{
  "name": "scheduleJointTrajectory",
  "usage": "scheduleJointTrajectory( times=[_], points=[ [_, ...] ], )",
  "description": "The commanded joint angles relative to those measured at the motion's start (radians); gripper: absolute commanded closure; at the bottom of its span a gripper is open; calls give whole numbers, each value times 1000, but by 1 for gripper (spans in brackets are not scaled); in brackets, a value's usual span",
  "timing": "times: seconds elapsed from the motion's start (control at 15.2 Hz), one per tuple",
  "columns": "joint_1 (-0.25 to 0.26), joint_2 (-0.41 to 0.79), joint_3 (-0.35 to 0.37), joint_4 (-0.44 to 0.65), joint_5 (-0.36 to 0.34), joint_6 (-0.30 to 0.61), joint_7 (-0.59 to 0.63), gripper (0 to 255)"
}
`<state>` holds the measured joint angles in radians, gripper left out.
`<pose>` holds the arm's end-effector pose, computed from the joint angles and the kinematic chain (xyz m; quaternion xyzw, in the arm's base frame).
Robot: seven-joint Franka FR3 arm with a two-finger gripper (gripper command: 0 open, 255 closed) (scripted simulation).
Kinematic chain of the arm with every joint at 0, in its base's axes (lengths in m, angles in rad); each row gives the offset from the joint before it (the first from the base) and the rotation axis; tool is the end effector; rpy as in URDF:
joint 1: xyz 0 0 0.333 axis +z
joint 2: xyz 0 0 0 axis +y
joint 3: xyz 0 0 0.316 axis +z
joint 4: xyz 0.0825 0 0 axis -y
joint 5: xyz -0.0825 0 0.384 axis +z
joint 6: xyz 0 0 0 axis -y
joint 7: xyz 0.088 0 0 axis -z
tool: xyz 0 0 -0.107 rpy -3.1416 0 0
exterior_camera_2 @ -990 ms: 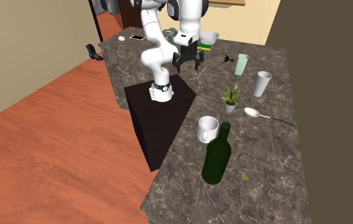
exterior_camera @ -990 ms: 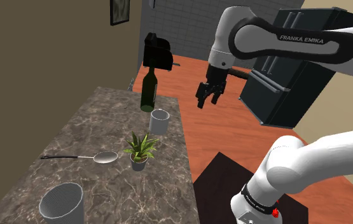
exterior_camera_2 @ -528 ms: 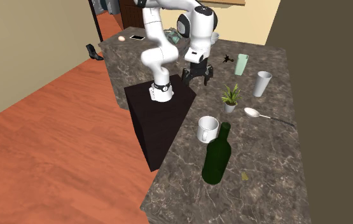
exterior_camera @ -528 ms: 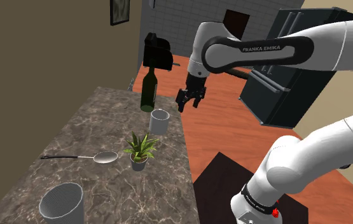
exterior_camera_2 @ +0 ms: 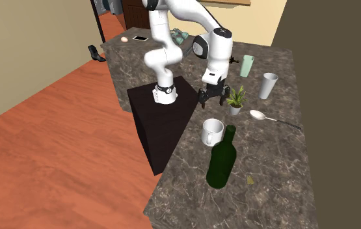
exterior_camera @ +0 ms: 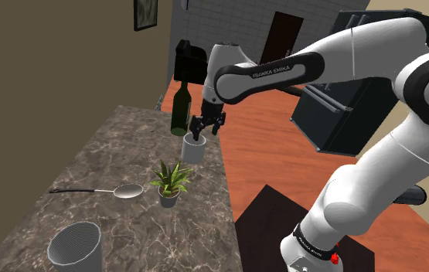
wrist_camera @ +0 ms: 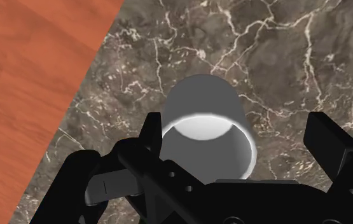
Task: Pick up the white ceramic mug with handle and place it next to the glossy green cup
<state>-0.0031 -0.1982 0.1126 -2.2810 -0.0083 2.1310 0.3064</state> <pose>0.4840 0.0541 0.4396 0.9949 -0.0970 0.0260 0.0095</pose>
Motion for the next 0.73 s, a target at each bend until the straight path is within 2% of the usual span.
scheduleJointTrajectory(
  times=[0.0,0.33,0.66],
  points=[
    [1,77,12,33,-17,54,27,0],
    [6,260,24,150,-74,141,84,0],
    [6,301,21,129,-85,202,92,0]
  ],
)
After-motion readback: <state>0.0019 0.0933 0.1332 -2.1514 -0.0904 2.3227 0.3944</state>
